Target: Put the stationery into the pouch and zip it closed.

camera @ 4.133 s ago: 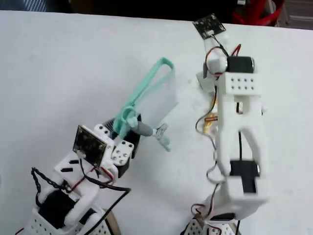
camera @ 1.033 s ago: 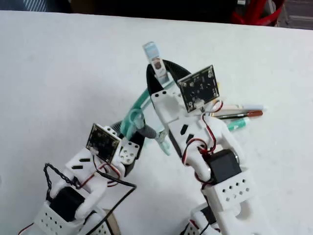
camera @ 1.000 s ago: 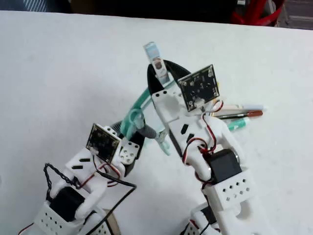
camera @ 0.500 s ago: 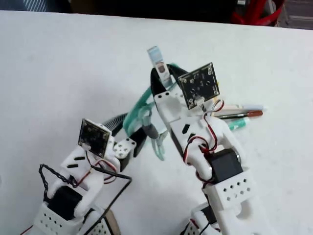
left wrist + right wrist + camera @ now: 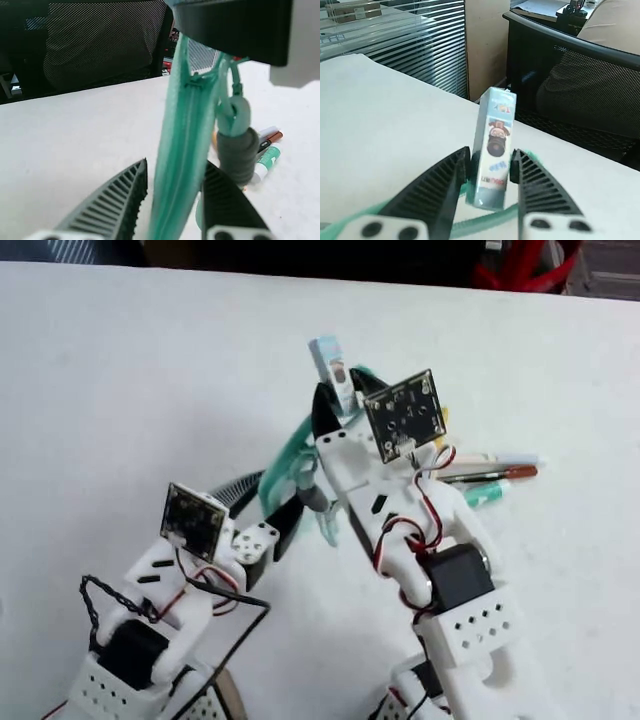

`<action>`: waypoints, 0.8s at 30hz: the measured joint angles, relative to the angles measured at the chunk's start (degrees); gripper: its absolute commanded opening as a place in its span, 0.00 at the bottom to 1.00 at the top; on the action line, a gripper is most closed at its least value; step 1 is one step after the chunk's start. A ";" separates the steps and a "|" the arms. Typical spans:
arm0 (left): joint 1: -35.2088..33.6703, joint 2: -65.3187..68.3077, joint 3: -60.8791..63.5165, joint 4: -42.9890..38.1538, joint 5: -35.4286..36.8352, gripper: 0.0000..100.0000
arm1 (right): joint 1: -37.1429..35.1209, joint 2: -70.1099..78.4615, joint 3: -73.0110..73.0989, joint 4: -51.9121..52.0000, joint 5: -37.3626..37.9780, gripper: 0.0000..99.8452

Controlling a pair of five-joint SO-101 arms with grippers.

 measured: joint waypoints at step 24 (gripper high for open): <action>-0.26 0.00 0.00 -0.44 -2.11 0.02 | 0.00 0.09 -9.41 11.25 -0.09 0.02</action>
